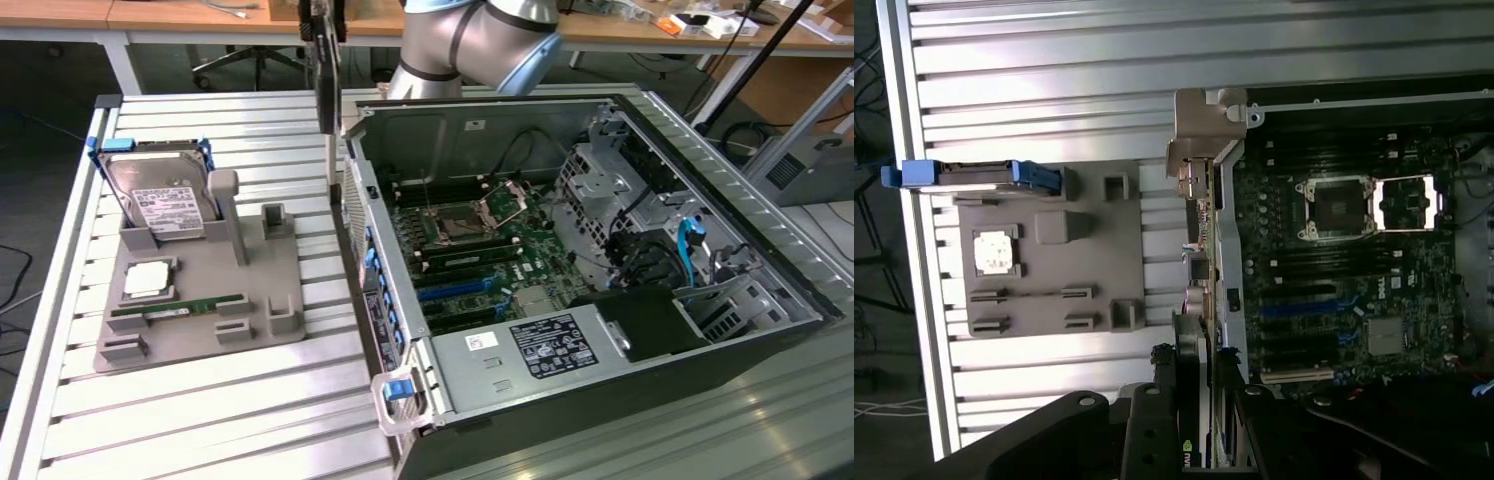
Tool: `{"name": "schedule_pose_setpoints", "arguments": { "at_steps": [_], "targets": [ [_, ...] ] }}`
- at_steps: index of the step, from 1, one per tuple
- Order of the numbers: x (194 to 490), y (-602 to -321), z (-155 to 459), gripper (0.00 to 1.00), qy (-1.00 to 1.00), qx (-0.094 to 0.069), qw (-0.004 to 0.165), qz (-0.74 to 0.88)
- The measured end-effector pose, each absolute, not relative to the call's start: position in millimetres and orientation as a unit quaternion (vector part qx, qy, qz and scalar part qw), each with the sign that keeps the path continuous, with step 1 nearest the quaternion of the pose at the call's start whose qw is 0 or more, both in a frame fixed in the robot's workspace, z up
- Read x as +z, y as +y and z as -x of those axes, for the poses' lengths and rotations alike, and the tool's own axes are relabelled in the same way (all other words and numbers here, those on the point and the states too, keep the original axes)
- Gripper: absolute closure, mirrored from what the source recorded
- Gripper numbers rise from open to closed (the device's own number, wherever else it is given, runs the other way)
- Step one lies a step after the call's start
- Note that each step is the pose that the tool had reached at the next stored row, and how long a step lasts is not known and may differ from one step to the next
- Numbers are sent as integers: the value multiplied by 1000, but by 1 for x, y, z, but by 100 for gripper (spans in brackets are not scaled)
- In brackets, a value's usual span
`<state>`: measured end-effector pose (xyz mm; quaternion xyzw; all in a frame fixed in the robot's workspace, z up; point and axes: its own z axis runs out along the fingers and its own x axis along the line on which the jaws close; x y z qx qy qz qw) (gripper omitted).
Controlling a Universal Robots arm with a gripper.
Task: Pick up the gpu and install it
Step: 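Pick up the gpu and move the gpu toward the slot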
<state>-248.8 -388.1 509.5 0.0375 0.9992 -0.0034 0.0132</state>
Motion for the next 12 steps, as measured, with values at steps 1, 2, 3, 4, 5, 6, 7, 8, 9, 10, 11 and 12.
{"name": "schedule_pose_setpoints", "arguments": {
  "at_steps": [1,2,3,4,5,6,7,8,9,10,11,12],
  "targets": [
    [507,-388,242,73,999,-6,13,-38],
    [504,-388,235,73,999,-8,13,-38],
    [502,-388,229,73,999,-10,13,-37],
    [502,-388,228,73,999,-10,13,-37],
    [501,-388,225,73,999,-11,13,-37],
    [500,-388,223,73,999,-12,13,-37],
    [499,-388,222,73,999,-12,13,-37],
    [499,-388,221,73,999,-13,14,-37],
    [498,-388,219,73,999,-14,14,-37],
    [497,-388,218,73,999,-14,14,-37],
    [497,-388,217,73,999,-15,14,-37],
    [496,-388,216,73,999,-15,14,-37]
  ]
}}
